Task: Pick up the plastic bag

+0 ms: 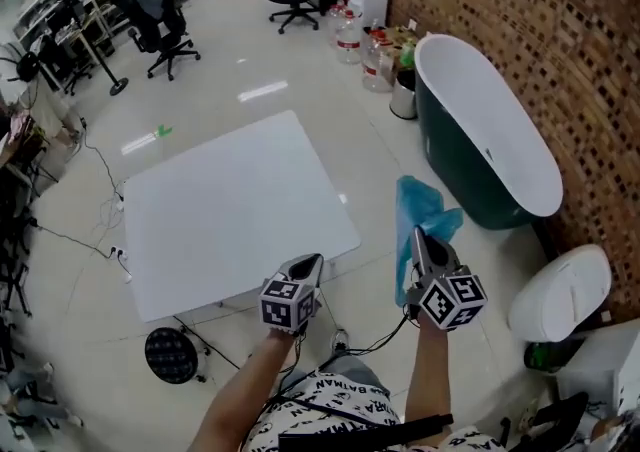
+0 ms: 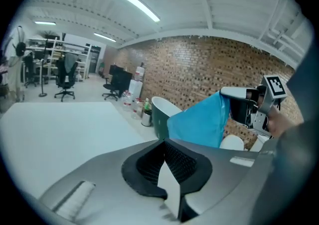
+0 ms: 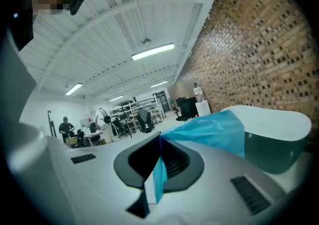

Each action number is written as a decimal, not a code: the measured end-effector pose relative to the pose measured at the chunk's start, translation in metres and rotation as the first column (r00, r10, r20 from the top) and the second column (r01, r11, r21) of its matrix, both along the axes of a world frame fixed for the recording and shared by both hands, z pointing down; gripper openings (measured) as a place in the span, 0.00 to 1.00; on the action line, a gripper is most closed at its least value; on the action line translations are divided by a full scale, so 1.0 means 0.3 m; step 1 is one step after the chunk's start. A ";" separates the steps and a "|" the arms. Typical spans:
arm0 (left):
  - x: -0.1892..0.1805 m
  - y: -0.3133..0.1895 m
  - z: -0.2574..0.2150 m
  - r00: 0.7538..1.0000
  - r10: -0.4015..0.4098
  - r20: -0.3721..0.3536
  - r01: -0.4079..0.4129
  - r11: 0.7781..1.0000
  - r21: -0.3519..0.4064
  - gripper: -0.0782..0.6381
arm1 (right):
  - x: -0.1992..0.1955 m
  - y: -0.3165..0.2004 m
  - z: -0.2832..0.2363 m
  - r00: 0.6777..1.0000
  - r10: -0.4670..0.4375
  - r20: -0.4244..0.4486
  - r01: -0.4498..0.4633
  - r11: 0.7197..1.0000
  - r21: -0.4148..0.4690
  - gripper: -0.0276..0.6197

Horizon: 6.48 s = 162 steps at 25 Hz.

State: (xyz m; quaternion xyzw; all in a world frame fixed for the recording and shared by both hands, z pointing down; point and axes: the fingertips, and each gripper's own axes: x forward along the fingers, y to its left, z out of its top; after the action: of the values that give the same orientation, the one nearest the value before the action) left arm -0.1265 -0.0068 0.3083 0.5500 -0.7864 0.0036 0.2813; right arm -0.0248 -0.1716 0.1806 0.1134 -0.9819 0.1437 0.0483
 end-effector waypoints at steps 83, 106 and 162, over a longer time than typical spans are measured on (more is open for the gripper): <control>-0.494 1.227 -0.172 0.810 -0.585 0.031 0.581 0.809 0.082 0.11 | -0.804 0.040 -0.694 0.976 -0.138 0.169 0.032 0.856 0.516 0.05; -0.483 1.379 0.068 0.821 -0.570 -0.029 0.569 0.822 -0.028 0.11 | -1.160 1.564 0.655 0.436 -0.703 -0.561 0.899 0.312 0.308 0.05; -0.664 1.195 -0.163 0.814 -0.581 -0.010 0.568 0.792 0.223 0.11 | -0.870 1.011 0.270 0.818 -0.505 -0.274 0.539 0.840 0.060 0.04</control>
State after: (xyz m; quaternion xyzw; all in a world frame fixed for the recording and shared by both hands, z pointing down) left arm -0.3256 0.3517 0.2593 0.3121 -0.9196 -0.1510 0.1847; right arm -0.2859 0.1316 0.2615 -0.1405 -0.9687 0.0430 0.1999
